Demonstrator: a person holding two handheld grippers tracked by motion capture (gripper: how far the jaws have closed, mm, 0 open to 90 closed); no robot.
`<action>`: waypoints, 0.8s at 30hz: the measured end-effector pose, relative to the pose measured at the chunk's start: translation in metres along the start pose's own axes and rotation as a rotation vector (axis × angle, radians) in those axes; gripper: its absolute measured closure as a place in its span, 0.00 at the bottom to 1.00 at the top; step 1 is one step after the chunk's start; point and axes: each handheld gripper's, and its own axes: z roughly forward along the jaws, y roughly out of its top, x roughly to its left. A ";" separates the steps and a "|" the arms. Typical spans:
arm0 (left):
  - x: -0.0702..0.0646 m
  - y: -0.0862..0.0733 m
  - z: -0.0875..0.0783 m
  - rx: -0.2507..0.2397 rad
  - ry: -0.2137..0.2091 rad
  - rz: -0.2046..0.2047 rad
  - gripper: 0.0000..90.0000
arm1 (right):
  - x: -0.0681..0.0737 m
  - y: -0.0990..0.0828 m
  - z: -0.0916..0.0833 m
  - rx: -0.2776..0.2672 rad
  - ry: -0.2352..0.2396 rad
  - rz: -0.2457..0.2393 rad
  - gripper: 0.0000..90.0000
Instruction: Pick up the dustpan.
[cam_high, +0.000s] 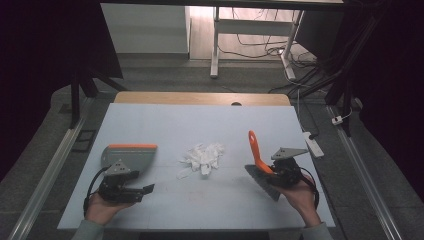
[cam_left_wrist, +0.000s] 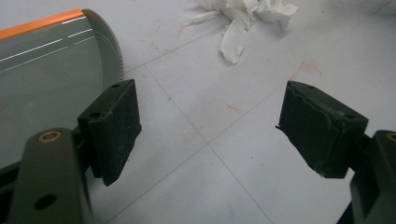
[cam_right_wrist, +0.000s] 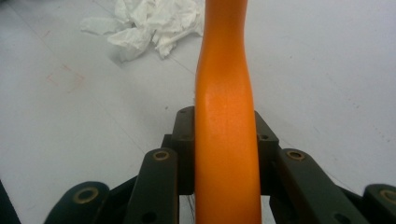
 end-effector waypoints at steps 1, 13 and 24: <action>0.000 0.000 0.000 -0.001 -0.002 0.000 0.24 | 0.000 0.000 0.000 -0.002 0.005 0.001 0.78; -0.002 0.003 -0.001 0.000 -0.010 0.004 0.24 | 0.001 0.001 -0.004 -0.030 0.002 0.005 0.78; -0.003 0.005 0.000 0.003 -0.011 0.008 0.24 | 0.001 0.000 -0.008 -0.044 -0.004 0.007 0.78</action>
